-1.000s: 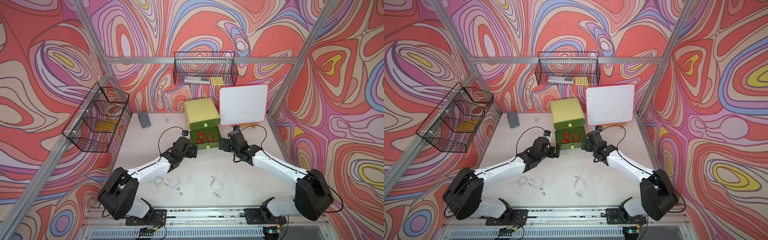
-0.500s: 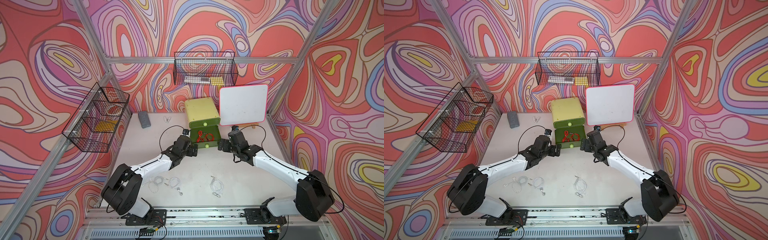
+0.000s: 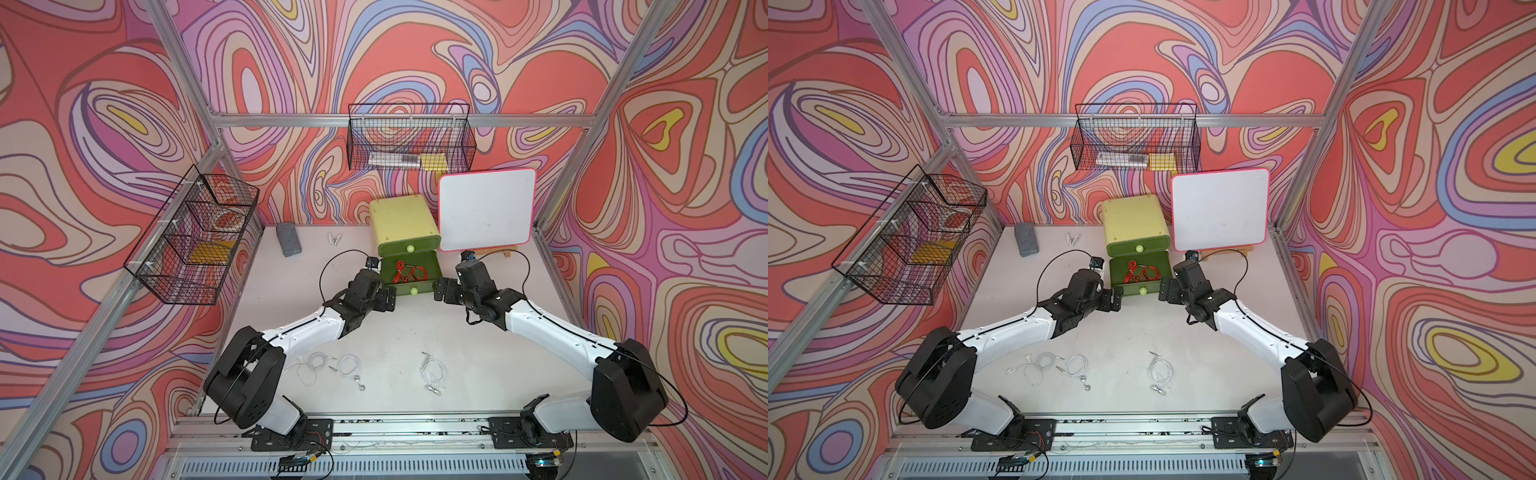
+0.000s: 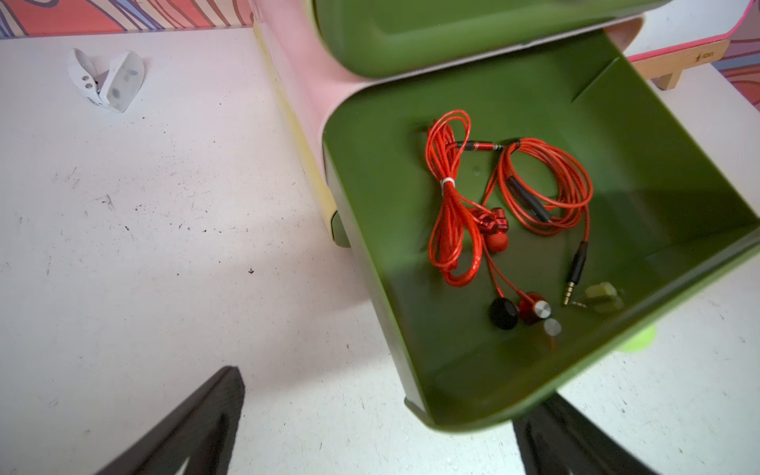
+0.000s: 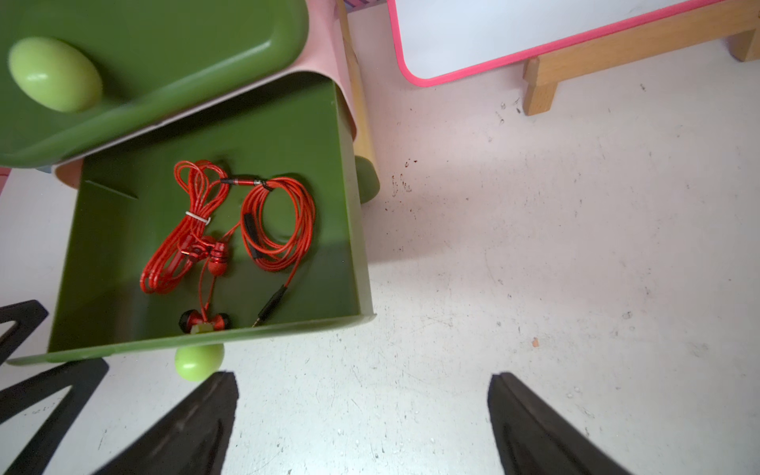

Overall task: Place the wired earphones into the drawer by color
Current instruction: Close the drawer in the storage box.

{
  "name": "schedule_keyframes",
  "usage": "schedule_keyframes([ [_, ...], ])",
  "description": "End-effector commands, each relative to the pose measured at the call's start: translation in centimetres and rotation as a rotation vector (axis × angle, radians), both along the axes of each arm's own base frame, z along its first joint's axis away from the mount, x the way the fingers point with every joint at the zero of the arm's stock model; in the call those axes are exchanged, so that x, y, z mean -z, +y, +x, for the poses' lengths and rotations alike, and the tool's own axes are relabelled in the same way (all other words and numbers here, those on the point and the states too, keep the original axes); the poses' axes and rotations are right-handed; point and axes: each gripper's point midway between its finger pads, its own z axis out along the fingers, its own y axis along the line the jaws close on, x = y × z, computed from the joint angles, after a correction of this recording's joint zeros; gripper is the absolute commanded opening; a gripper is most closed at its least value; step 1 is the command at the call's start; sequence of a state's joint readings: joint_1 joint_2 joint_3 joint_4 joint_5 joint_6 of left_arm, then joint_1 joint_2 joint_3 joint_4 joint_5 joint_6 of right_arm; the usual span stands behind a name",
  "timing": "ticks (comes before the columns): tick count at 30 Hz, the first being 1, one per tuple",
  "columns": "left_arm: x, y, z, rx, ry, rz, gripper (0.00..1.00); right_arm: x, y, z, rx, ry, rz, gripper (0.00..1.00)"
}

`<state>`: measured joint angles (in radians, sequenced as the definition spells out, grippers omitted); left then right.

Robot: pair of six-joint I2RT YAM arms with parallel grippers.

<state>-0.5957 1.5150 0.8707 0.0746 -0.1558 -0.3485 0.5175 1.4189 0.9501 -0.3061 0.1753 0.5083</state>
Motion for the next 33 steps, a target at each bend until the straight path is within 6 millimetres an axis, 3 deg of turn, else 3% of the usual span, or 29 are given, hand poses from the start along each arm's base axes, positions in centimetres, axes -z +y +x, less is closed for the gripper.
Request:
schedule_keyframes([
  [1, -1.4, 0.0, 1.3, -0.027, -0.043, -0.029, 0.99, 0.3, -0.3, 0.5, 0.010, 0.013, -0.028, 0.97],
  [9, -1.4, 0.1, 1.3, -0.028, -0.044, -0.029, 0.99, 0.8, -0.5, 1.7, 0.033, 0.016, -0.029, 0.97],
  [19, -1.5, 0.4, 1.4, -0.037, -0.046, -0.028, 0.99, -0.1, 0.0, 3.8, 0.055, -0.020, 0.009, 0.97],
  [33, -2.3, 1.1, 2.9, -0.057, -0.056, -0.043, 0.99, -0.1, 1.1, 6.8, 0.047, -0.026, 0.036, 0.97],
])
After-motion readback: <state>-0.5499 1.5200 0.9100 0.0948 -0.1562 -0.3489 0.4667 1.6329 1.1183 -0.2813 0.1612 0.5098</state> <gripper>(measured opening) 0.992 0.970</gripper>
